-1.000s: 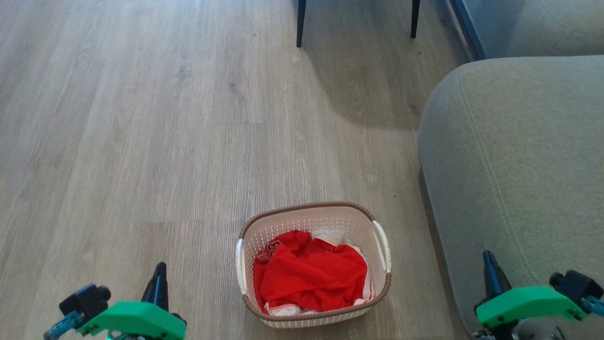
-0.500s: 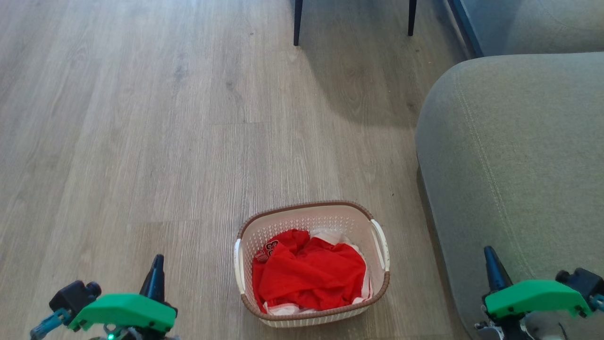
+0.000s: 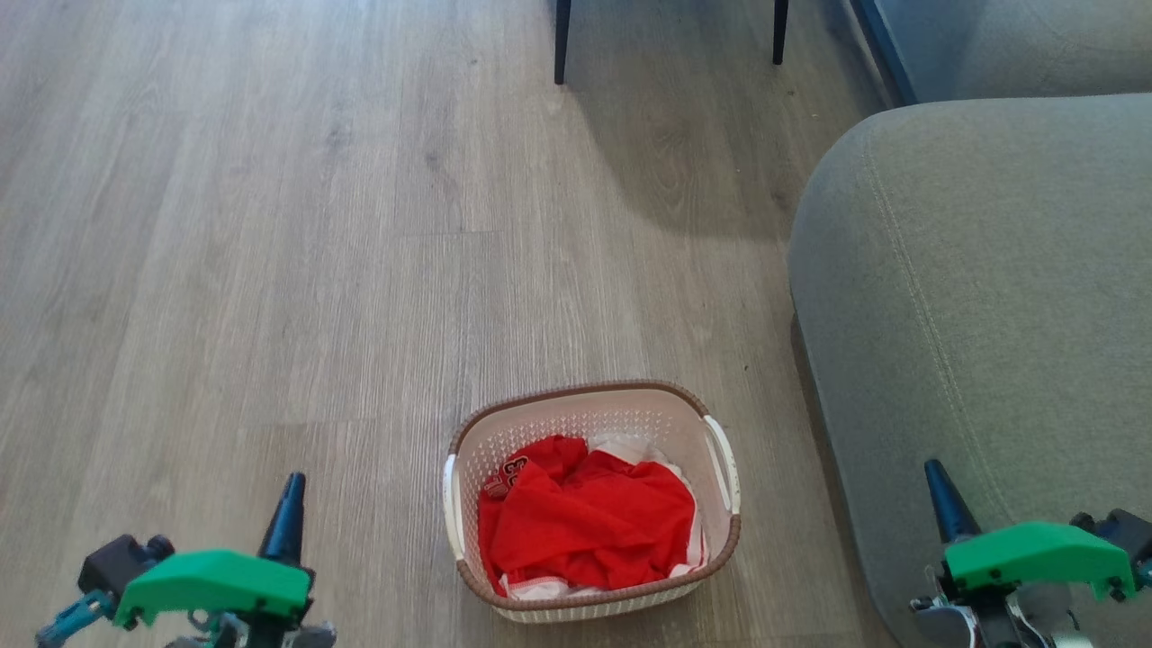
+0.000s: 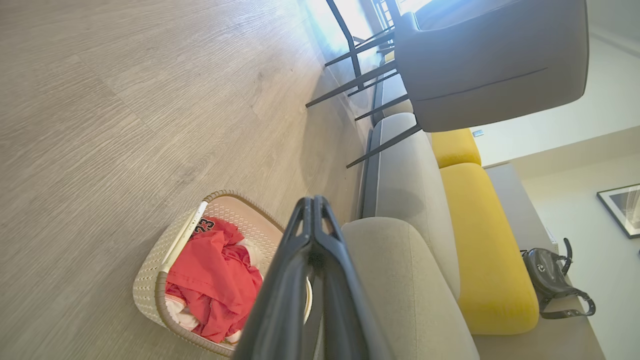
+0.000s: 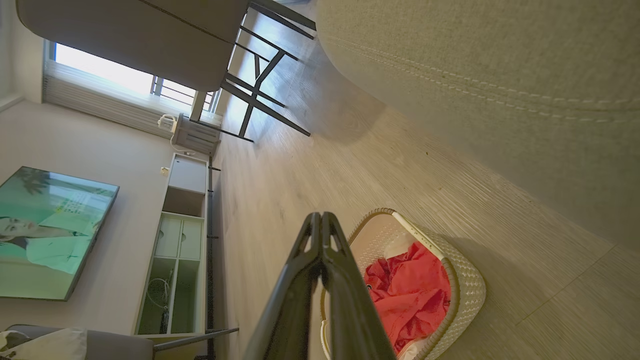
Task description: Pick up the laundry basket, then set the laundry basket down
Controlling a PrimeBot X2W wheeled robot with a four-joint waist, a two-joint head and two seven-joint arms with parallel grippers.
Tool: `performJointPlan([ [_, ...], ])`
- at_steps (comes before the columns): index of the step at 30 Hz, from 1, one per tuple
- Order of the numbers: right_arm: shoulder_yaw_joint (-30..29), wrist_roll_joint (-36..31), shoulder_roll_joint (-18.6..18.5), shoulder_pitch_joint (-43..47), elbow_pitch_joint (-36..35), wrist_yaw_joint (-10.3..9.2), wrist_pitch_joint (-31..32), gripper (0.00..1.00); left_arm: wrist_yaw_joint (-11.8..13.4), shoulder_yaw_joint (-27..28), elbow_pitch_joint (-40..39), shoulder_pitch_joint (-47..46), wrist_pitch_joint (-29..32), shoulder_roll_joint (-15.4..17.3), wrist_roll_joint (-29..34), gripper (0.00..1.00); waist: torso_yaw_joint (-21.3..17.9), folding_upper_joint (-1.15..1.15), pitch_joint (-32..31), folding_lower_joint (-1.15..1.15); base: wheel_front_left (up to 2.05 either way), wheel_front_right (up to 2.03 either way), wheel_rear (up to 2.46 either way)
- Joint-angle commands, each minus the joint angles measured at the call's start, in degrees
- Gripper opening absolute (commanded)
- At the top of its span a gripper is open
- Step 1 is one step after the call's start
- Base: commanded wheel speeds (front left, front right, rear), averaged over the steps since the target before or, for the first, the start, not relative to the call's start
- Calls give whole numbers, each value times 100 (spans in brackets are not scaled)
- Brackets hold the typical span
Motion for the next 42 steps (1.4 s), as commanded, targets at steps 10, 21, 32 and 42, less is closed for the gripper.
performJointPlan([
  [10,-44,777,-138,-428,-154,-7,216,0,-175,399,-115,-533,208,-17,-798,0,-35,0,17,0,0,0,0],
  [21,-134,1456,-140,-533,-141,-7,400,0,-312,586,-88,-672,393,-56,-1504,0,-70,0,33,0,0,0,0],
  [32,-217,2069,-141,-628,-129,-8,569,0,-435,757,-64,-798,562,-92,-2142,0,-102,0,48,0,0,0,0],
  [42,-295,2614,-139,-713,-118,-9,723,0,-546,914,-42,-911,716,-127,-2709,0,-130,0,61,0,0,0,0],
])
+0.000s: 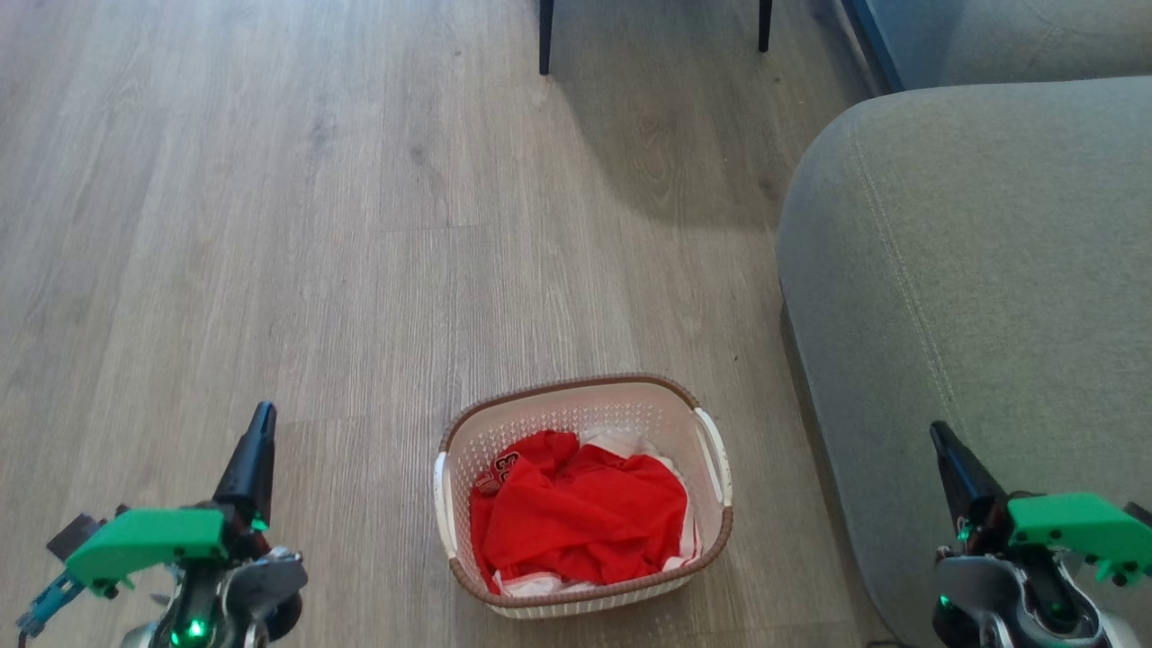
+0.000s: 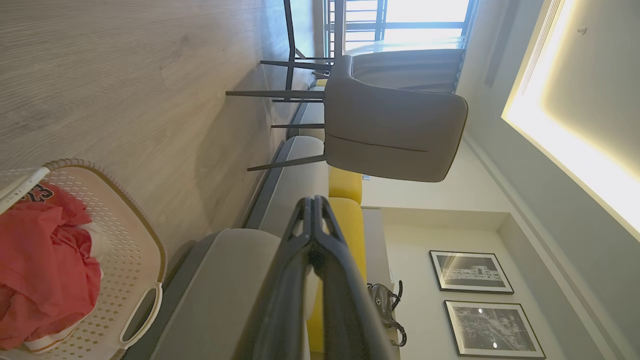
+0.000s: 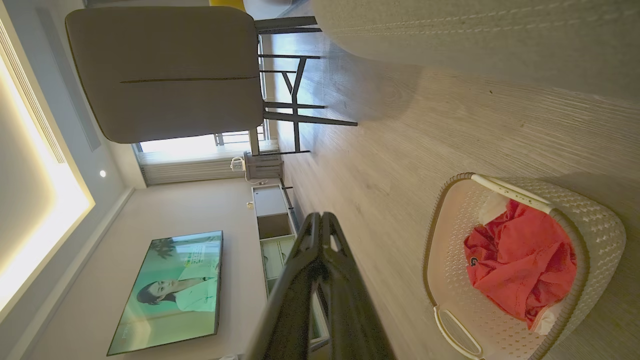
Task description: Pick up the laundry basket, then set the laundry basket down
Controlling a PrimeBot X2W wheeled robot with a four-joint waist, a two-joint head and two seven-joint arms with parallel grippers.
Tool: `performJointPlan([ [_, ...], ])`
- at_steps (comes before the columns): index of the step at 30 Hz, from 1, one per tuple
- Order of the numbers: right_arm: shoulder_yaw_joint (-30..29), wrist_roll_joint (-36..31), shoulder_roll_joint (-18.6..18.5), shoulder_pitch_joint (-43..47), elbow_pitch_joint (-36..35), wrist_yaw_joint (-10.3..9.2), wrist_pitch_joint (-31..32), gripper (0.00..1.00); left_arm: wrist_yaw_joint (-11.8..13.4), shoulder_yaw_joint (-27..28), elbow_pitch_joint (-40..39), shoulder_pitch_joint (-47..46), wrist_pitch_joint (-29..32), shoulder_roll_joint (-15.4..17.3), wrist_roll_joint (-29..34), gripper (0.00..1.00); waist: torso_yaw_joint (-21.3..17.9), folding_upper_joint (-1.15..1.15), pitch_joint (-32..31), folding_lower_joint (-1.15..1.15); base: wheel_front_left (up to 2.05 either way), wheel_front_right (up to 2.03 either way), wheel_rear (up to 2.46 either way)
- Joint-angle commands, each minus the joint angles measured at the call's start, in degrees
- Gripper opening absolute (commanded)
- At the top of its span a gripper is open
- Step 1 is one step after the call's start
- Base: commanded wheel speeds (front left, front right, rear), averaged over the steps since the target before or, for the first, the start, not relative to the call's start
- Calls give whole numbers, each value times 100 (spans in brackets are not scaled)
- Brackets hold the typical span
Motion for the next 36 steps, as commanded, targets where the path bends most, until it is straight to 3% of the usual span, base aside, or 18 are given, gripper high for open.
performJointPlan([
  [1,83,51,-125,-350,-181,-8,31,0,-45,229,-176,-341,54,37,-43,0,1,0,0,0,0,0,0],
  [36,27,5,-86,-355,-178,-8,76,0,-45,287,-173,-345,101,-5,6,0,1,0,-1,0,0,0,0],
])
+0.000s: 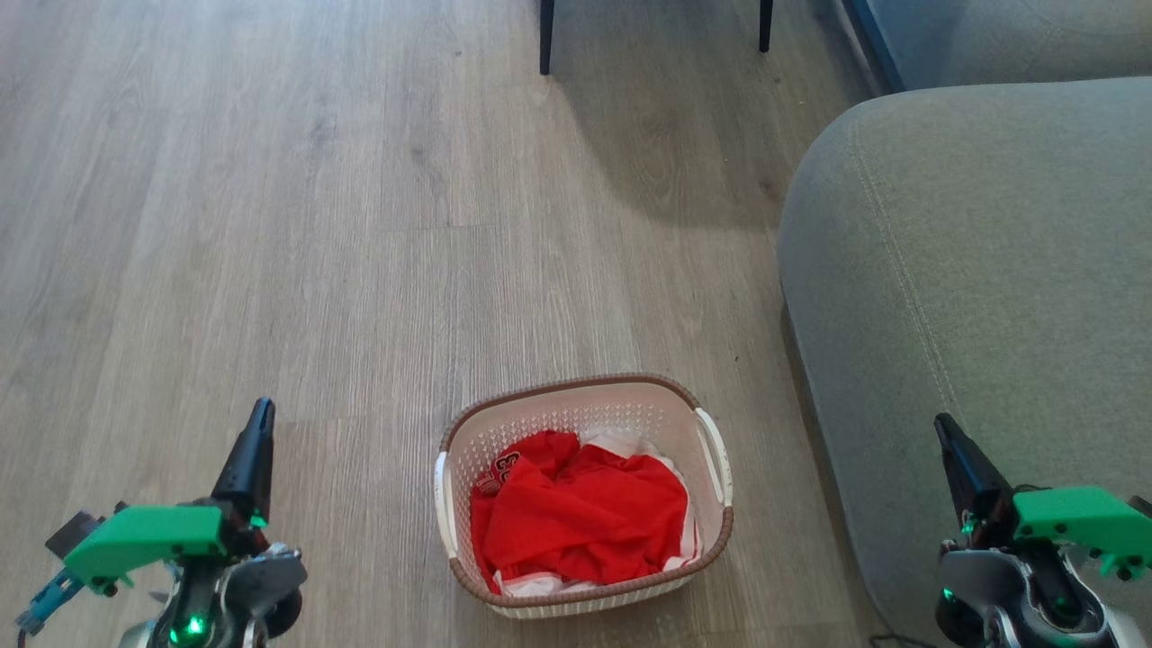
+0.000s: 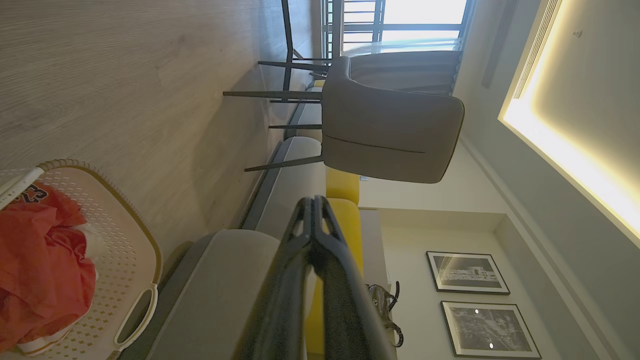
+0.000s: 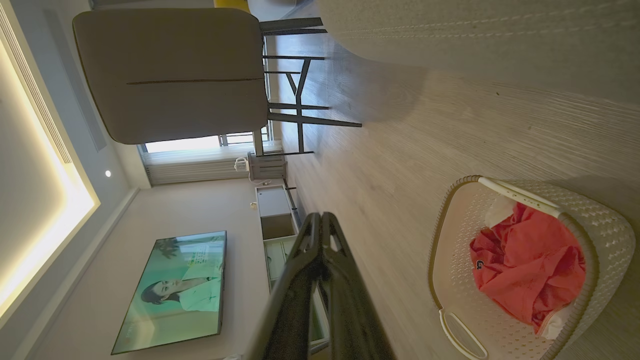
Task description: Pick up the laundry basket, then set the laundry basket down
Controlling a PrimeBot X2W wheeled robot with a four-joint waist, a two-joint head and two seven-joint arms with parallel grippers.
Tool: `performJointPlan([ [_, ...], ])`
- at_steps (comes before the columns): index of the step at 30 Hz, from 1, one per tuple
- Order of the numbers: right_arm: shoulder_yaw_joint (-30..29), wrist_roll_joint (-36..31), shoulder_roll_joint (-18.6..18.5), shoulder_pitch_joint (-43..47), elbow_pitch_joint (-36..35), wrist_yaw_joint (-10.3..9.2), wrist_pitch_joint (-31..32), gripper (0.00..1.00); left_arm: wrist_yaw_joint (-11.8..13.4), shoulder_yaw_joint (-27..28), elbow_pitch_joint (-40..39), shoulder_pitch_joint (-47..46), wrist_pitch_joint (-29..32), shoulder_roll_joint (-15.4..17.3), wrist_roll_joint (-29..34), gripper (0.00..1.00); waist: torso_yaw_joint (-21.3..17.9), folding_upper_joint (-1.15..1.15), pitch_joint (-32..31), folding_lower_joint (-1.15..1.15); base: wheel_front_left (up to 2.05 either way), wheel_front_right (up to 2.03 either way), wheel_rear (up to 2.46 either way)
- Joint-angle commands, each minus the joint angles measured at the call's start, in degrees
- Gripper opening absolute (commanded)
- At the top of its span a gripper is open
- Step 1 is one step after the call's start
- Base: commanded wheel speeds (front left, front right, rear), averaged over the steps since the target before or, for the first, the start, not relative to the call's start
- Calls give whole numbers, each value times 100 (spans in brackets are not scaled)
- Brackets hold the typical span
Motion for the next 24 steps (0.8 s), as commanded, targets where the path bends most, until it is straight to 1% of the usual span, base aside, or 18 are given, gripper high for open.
performJointPlan([
  [1,95,-13,-85,-270,-182,-8,35,0,-37,233,-172,-284,43,32,28,0,0,0,0,0,0,0,0],
  [24,68,-36,-66,-272,-180,-8,57,0,-37,262,-171,-286,66,12,52,0,0,0,0,0,0,0,0],
])
